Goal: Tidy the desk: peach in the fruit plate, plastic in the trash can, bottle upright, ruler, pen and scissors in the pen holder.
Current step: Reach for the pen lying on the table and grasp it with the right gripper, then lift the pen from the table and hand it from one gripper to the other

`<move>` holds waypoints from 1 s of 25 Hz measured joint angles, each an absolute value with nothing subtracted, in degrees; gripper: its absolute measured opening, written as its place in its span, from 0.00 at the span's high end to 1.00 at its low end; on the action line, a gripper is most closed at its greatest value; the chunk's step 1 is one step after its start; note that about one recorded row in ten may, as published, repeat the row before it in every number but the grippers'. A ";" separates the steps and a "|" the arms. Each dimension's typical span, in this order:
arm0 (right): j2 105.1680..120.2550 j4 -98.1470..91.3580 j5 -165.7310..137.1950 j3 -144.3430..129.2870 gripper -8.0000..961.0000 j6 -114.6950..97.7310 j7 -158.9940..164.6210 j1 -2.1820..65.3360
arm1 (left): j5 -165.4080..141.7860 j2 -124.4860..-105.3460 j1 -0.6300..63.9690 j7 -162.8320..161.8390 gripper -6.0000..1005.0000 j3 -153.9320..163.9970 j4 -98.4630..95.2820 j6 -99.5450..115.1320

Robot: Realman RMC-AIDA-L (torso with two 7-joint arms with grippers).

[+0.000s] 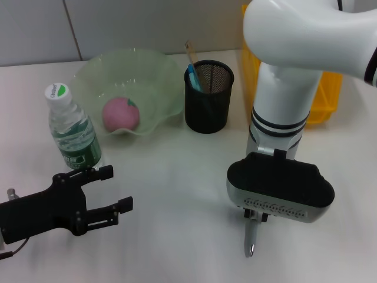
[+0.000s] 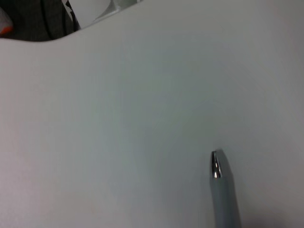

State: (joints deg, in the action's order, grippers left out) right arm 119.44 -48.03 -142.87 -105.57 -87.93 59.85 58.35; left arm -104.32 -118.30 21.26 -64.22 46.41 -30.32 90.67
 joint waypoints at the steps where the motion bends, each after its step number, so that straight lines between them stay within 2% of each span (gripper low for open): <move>1: 119.44 -48.00 -142.81 -105.59 0.74 -87.90 59.85 58.36 | -104.32 -118.30 21.26 -64.22 0.23 46.41 -30.32 90.67; 14: 119.35 -47.98 -142.63 -105.78 0.75 -87.87 59.86 58.05 | -104.32 -118.30 21.27 -65.22 0.23 46.41 -30.54 90.70; 23: 119.30 -48.17 -142.62 -106.32 0.87 -87.40 60.24 57.86 | -104.28 -118.30 21.27 -65.22 0.24 46.40 -30.59 90.76; 25: 119.28 -48.57 -142.67 -106.26 0.87 -87.36 60.63 57.67 | -103.95 -118.32 21.18 -65.22 0.24 46.40 -30.59 90.85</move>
State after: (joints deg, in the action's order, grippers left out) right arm 119.28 -48.57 -142.67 -106.26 -87.36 60.63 57.67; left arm -103.95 -118.32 21.18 -65.22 46.40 -30.59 90.85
